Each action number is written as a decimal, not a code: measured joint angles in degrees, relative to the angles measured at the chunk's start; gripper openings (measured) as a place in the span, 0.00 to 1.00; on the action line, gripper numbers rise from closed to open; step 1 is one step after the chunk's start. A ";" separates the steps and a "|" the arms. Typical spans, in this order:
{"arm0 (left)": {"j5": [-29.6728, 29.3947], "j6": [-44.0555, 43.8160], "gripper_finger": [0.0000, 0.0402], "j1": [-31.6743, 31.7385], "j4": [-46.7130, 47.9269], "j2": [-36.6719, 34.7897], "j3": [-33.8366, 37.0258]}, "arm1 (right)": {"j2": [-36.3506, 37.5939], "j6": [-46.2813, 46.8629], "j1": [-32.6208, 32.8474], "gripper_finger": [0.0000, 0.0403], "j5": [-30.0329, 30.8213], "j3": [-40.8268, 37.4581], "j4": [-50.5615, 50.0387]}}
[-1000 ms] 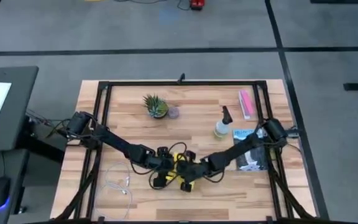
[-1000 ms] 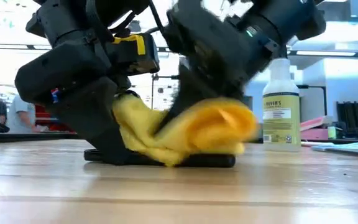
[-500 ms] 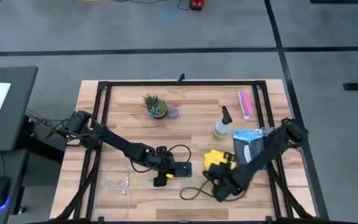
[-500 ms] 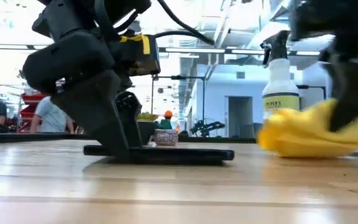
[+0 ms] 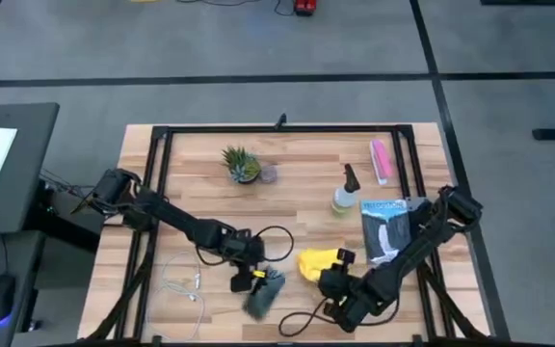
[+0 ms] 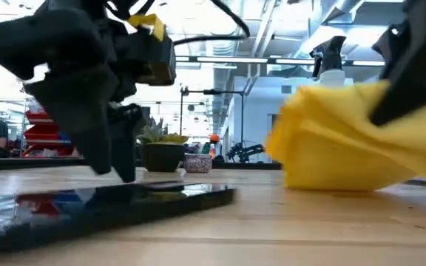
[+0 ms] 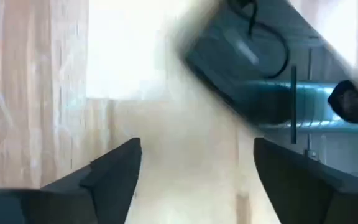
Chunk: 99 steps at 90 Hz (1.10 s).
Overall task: Apply microfiber cloth
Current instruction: Wipe the back side of the cellphone using the yellow microfiber cloth, then wipe the front side of the cellphone using the yellow microfiber cloth
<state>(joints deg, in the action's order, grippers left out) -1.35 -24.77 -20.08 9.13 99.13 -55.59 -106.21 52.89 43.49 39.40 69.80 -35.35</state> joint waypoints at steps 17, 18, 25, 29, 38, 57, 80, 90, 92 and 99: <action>-5.51 1.73 0.55 0.04 2.14 -2.76 -0.11 | 0.00 5.07 1.22 0.28 3.34 0.00 -3.70; -5.85 2.24 0.55 0.04 2.47 -3.10 -0.10 | 0.00 5.29 1.20 0.28 3.34 0.00 -3.81; -6.73 6.47 0.53 -0.47 4.60 -6.44 -0.09 | 0.00 4.42 0.98 0.28 3.38 0.00 -3.22; -7.02 8.64 0.53 -1.27 6.52 -8.84 -0.12 | 0.08 2.58 0.92 0.29 3.20 0.14 -2.45; -5.46 17.51 0.52 -5.52 12.92 -14.53 -0.42 | 0.19 -1.18 1.00 0.32 1.50 1.75 -1.73; -7.92 31.97 0.52 -19.11 12.38 -15.05 -2.06 | 0.20 -1.80 0.49 0.49 1.26 2.47 3.14; -11.80 35.76 0.66 -22.13 10.55 -5.86 -3.41 | 0.11 -6.62 -0.41 0.67 -3.37 2.47 9.32; -11.75 39.50 0.73 -22.21 7.37 -1.54 -4.24 | 0.11 -13.83 -1.37 0.70 -9.40 2.47 15.80; -11.77 40.11 0.74 -22.34 6.51 -0.71 -4.30 | 0.11 -15.40 -1.60 0.70 -10.59 2.47 17.56; -12.55 40.67 0.77 -22.93 2.26 2.23 -4.81 | 0.09 -20.11 -2.09 0.70 -12.69 2.47 22.58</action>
<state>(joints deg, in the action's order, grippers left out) -13.90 15.90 -43.01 11.39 101.37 -60.40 -106.12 32.78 41.39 26.71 72.27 -12.77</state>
